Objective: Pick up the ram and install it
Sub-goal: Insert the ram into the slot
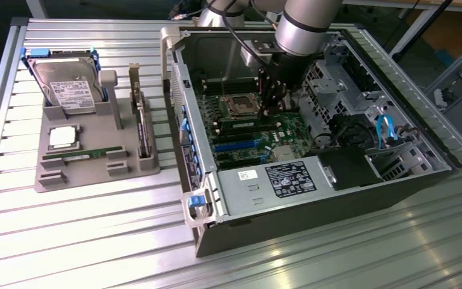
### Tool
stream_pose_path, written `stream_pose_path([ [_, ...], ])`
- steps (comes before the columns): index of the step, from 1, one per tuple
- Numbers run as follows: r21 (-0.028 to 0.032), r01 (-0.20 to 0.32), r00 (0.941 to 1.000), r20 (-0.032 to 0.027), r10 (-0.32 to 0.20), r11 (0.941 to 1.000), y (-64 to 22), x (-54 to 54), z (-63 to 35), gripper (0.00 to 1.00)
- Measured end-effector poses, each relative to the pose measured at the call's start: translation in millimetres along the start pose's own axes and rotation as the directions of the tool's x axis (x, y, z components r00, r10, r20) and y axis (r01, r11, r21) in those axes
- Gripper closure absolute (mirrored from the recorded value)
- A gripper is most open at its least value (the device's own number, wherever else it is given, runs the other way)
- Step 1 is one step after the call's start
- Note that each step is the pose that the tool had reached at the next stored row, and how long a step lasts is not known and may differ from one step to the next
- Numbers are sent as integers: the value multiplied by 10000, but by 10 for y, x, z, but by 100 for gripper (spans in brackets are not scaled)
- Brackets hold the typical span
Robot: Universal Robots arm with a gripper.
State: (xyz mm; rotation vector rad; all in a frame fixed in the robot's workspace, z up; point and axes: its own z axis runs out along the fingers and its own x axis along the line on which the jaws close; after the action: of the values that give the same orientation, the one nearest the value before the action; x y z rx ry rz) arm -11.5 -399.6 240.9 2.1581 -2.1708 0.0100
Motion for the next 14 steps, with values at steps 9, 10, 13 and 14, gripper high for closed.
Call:
stream_pose_path([
  [9, 0, 0, 10000, -2, 0, 10000, 0, -2, -1, 88],
  [10, -1, 0, 10000, -2, 0, 10000, 0, -2, -1, 88],
  [13, -1, 0, 10000, -2, 0, 10000, 0, -3, -1, 88],
  [14, -1, -1, 10000, -3, 1, 10000, 0, -10, -1, 88],
])
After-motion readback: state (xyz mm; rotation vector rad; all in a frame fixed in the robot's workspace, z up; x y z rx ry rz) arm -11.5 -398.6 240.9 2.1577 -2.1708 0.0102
